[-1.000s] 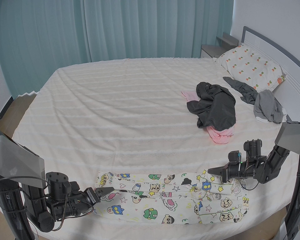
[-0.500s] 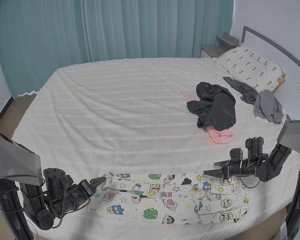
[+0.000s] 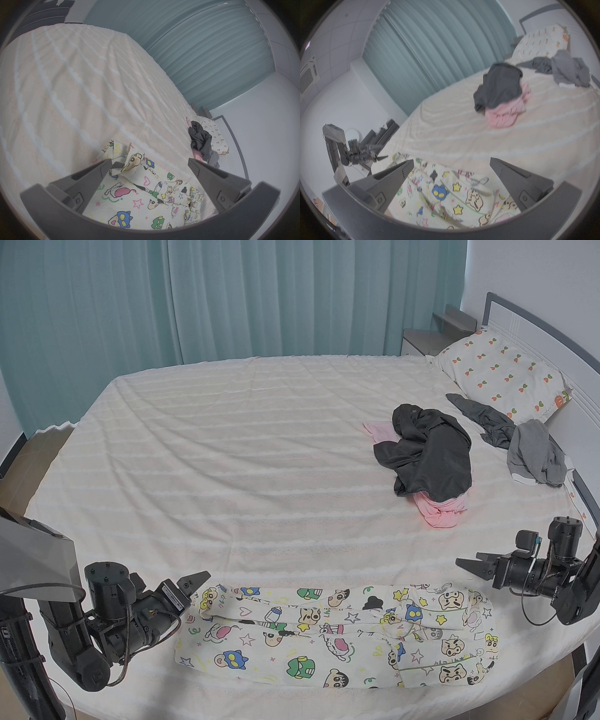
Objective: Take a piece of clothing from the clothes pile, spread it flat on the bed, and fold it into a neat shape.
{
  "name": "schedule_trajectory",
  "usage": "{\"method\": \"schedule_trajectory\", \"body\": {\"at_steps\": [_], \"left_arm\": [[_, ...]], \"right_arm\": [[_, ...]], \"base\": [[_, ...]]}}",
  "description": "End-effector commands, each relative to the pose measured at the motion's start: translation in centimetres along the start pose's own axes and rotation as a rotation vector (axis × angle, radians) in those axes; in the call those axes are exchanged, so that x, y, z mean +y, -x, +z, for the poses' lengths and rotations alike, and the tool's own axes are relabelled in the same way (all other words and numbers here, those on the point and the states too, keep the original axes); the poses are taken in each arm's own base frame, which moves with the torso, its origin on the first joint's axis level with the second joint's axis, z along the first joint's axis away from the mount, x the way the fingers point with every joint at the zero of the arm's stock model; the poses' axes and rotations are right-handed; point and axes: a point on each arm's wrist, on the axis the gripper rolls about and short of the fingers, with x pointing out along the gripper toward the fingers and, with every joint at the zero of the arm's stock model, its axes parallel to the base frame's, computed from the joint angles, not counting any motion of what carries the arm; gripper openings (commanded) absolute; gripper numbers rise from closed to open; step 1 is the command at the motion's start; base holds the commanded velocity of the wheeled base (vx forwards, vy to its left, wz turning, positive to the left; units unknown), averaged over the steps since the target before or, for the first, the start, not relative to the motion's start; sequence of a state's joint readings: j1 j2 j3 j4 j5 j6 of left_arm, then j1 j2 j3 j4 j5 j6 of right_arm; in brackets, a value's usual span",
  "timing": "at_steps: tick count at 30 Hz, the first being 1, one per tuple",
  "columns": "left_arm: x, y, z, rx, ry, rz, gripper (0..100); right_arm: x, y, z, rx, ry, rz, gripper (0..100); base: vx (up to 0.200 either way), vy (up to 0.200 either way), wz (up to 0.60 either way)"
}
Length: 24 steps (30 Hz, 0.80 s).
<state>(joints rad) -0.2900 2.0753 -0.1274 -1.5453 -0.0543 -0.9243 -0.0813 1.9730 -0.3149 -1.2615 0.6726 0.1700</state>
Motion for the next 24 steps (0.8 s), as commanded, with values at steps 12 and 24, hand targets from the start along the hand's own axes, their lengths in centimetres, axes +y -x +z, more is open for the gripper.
{"method": "schedule_trajectory", "body": {"at_steps": [12, 24], "left_arm": [[2.7, 1.2, -1.7, 0.134, -0.362, 0.109, 100], [3.3, -3.6, -1.5, 0.027, -0.513, 0.181, 100]], "right_arm": [[0.3, 1.5, -2.8, -0.03, -0.13, -0.008, 100], [0.6, 1.6, -3.2, -0.011, -0.133, -0.004, 100]], "base": [[0.0, 0.0, 0.0], [0.0, 0.0, 0.0]]}}
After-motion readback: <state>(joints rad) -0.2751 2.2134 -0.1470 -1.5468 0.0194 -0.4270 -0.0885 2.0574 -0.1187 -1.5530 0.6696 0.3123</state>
